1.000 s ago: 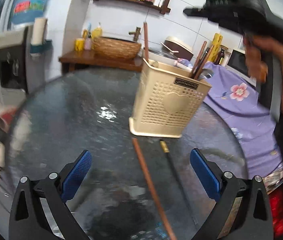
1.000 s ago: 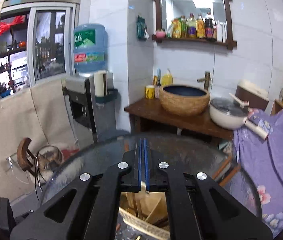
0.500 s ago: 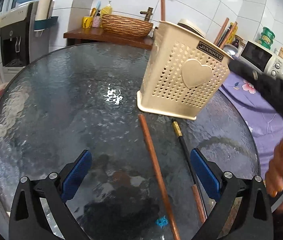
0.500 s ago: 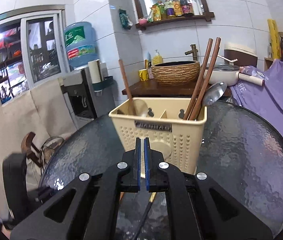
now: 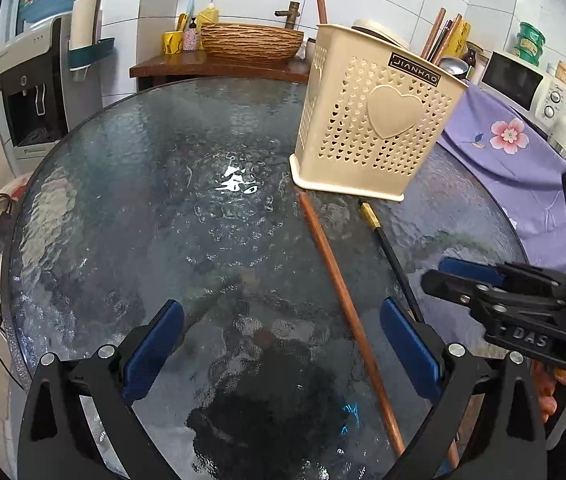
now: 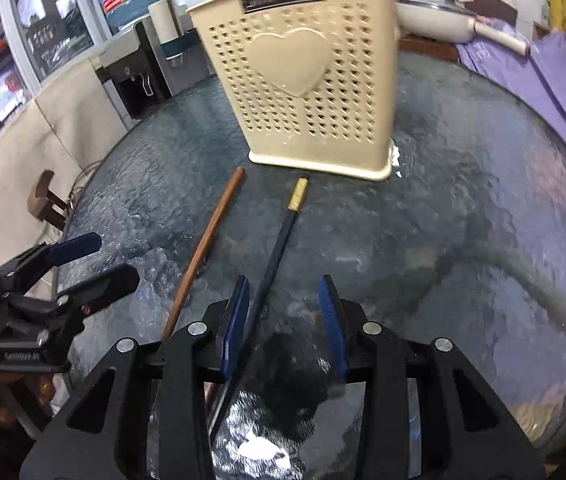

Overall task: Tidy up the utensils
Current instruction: 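Grasp a brown chopstick with left tool while right tool grasps the gold-tipped black chopstick, then lift the brown chopstick with left tool while right tool raises black chopstick over holder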

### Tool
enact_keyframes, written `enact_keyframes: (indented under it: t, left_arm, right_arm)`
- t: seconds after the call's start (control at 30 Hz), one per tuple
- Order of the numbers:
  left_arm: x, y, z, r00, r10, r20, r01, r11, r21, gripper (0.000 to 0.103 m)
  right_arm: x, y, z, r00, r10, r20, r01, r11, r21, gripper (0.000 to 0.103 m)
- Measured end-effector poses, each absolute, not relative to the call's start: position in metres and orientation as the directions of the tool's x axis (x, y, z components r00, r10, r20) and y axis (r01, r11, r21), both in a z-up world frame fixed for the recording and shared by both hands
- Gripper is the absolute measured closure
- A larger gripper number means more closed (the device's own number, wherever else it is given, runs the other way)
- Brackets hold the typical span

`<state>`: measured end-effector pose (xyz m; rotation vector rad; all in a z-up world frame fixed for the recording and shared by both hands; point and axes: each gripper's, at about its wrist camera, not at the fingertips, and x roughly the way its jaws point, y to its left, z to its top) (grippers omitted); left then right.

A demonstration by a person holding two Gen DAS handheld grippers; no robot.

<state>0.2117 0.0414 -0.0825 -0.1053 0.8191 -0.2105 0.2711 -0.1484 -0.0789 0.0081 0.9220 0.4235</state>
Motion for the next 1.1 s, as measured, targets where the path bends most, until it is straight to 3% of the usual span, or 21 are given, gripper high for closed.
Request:
enact_keyframes:
  t: [0.4, 0.43, 0.6, 0.7, 0.93, 1.0, 1.07, 1.1]
  left_arm:
    - [0.25, 0.015, -0.088, 0.608, -0.162, -0.777, 0.213, 0.976, -0.037, 0.008]
    - [0.254, 0.008, -0.089, 0.605, -0.157, -0.78, 0.226, 0.974, -0.02, 0.011]
    - [0.275, -0.017, -0.094, 0.591, -0.145, -0.794, 0.268, 0.963, 0.024, 0.024]
    - [0.288, -0.024, -0.099, 0.573, -0.13, -0.809, 0.275, 0.961, 0.04, 0.037]
    - [0.307, -0.036, -0.095, 0.55, -0.161, -0.82, 0.311, 0.95, 0.022, 0.058]
    - [0.307, -0.037, -0.094, 0.546, -0.169, -0.821, 0.326, 0.945, 0.023, 0.068]
    - [0.304, -0.039, -0.093, 0.541, -0.176, -0.822, 0.344, 0.939, 0.025, 0.088]
    - [0.302, -0.04, -0.093, 0.541, -0.175, -0.823, 0.345, 0.938, 0.027, 0.091]
  right_arm:
    - [0.317, -0.119, -0.089, 0.523, 0.242, -0.817, -0.324, 0.943, 0.072, 0.085]
    - [0.318, -0.122, -0.089, 0.525, 0.234, -0.818, -0.323, 0.944, 0.063, 0.091]
    - [0.32, -0.146, -0.089, 0.511, 0.242, -0.824, -0.319, 0.944, 0.08, 0.091]
    - [0.323, -0.158, -0.089, 0.494, 0.265, -0.828, -0.309, 0.944, 0.118, 0.091]
    - [0.33, -0.146, -0.089, 0.508, 0.22, -0.833, -0.317, 0.947, 0.057, 0.091]
    - [0.331, -0.14, -0.09, 0.518, 0.215, -0.828, -0.321, 0.946, 0.045, 0.091]
    - [0.328, -0.141, -0.09, 0.525, 0.225, -0.821, -0.328, 0.943, 0.049, 0.092]
    - [0.328, -0.142, -0.09, 0.523, 0.237, -0.818, -0.332, 0.941, 0.06, 0.093]
